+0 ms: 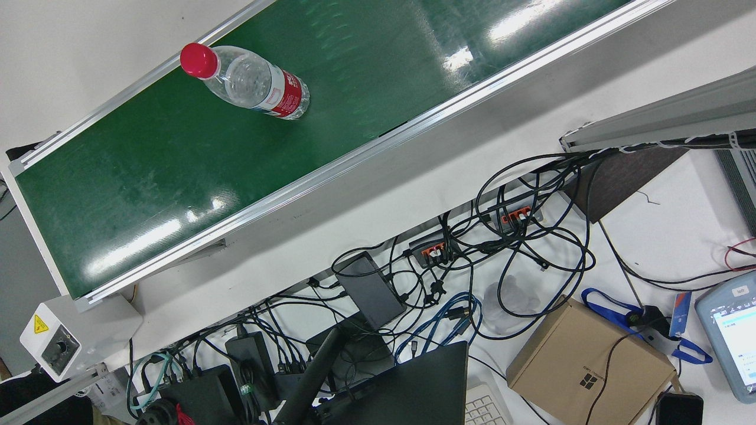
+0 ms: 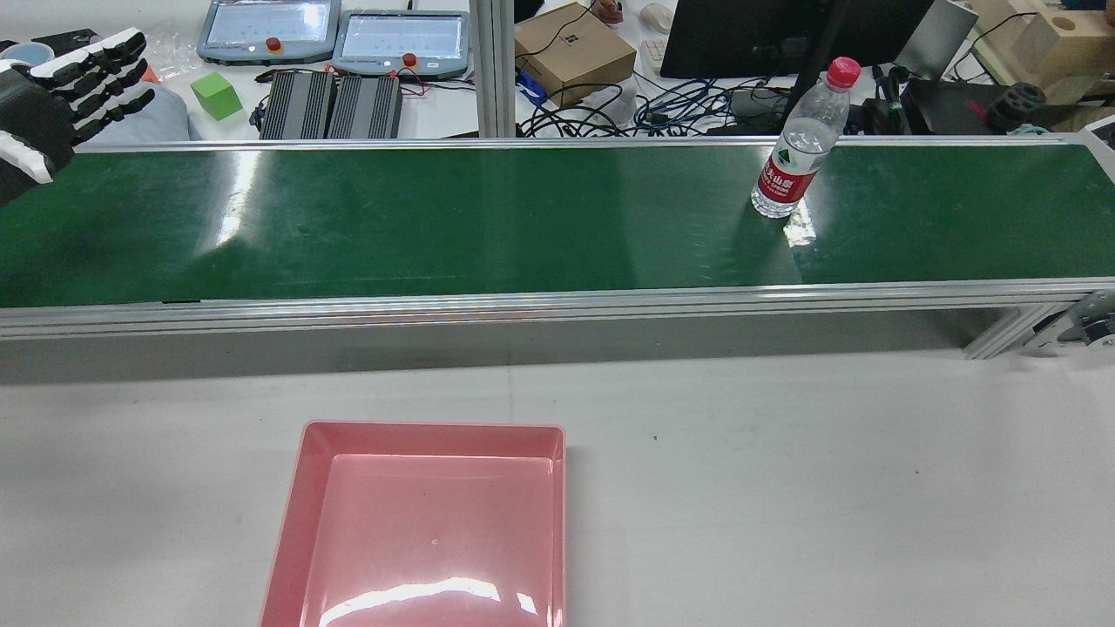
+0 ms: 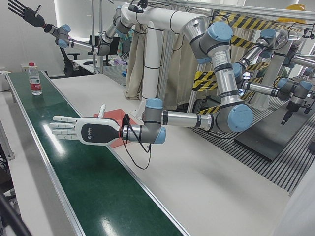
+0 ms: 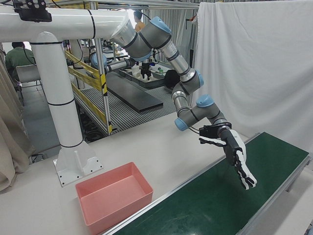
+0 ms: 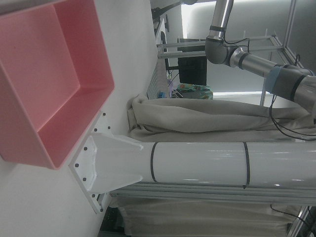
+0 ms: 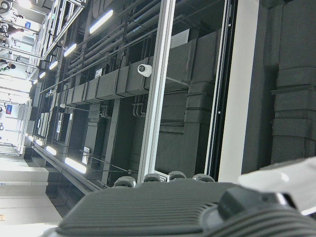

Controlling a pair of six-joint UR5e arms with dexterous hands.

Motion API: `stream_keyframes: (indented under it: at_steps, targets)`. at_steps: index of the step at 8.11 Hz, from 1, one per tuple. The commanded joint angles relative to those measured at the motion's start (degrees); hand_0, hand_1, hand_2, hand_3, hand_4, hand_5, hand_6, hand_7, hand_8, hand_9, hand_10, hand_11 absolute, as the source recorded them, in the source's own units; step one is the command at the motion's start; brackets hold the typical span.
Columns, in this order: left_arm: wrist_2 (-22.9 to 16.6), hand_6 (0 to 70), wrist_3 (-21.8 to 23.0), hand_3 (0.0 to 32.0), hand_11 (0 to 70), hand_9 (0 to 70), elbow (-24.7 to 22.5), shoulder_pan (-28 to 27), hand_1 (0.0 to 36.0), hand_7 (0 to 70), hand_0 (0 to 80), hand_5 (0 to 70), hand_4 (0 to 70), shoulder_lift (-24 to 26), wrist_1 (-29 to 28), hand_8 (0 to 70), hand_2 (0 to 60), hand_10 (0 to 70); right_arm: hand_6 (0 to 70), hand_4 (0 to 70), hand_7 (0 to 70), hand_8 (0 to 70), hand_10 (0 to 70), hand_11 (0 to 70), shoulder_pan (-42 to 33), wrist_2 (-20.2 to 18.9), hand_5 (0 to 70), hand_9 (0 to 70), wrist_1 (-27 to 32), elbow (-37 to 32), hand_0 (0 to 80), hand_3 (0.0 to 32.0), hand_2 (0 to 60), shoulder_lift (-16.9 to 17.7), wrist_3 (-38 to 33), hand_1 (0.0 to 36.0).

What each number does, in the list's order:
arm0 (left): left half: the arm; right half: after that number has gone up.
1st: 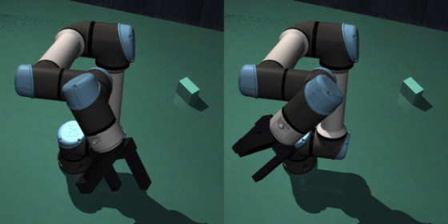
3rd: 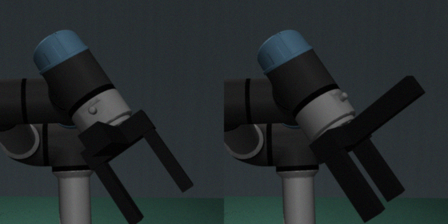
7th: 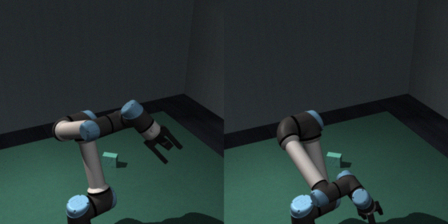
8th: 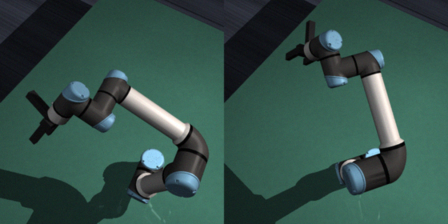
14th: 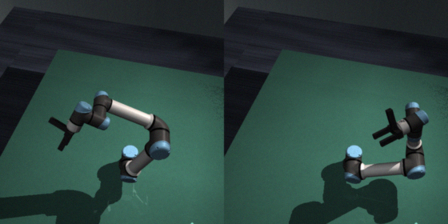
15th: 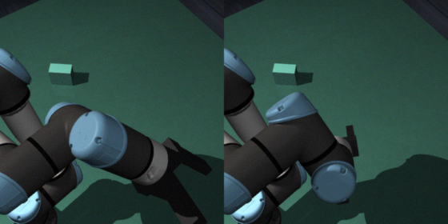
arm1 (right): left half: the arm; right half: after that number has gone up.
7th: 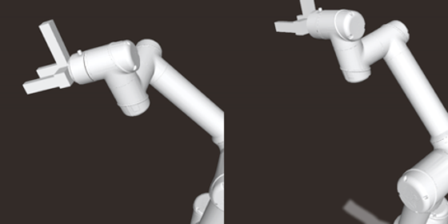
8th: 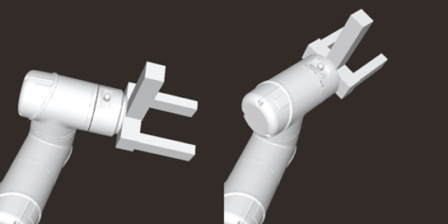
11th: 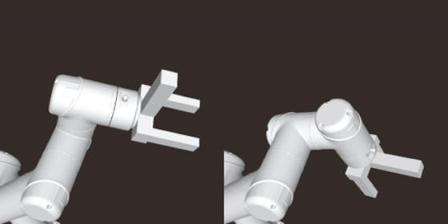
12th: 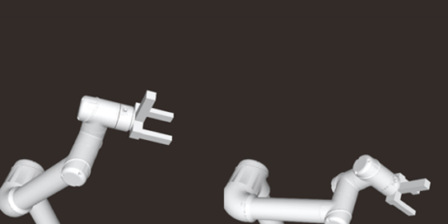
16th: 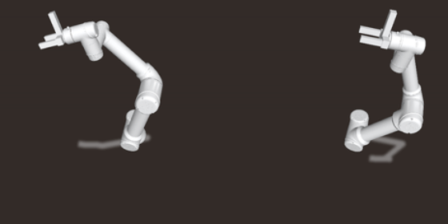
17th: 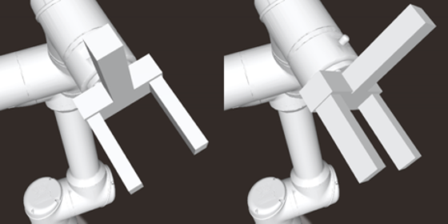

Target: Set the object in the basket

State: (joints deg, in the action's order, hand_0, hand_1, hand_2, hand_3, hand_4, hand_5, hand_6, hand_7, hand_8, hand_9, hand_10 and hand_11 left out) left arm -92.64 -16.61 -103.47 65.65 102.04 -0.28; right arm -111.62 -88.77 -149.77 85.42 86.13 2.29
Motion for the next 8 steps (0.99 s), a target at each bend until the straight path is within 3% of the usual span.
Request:
stream_keyframes:
  at_steps: [1, 8]
  targets:
    - [0.0, 0.0, 0.0, 0.0, 6.1, 0.5, -0.06, 0.09, 3.2, 0.0, 48.9, 3.6, 11.2, 0.0, 0.02, 1.2, 0.0, 3.5, 0.0, 0.0, 0.0, 0.0, 0.0, 0.0, 0.0, 0.0, 0.0, 0.0, 0.0, 0.01, 0.0, 0.0, 0.0, 0.0, 0.0, 0.0]
    - [0.0, 0.0, 0.0, 0.0, 5.4, 0.0, -0.06, 0.09, 2.6, 0.0, 48.4, 3.6, 9.2, 0.0, 0.02, 0.1, 0.0, 3.1, 0.0, 0.0, 0.0, 0.0, 0.0, 0.0, 0.0, 0.0, 0.0, 0.0, 0.0, -0.07, 0.0, 0.0, 0.0, 0.0, 0.0, 0.0]
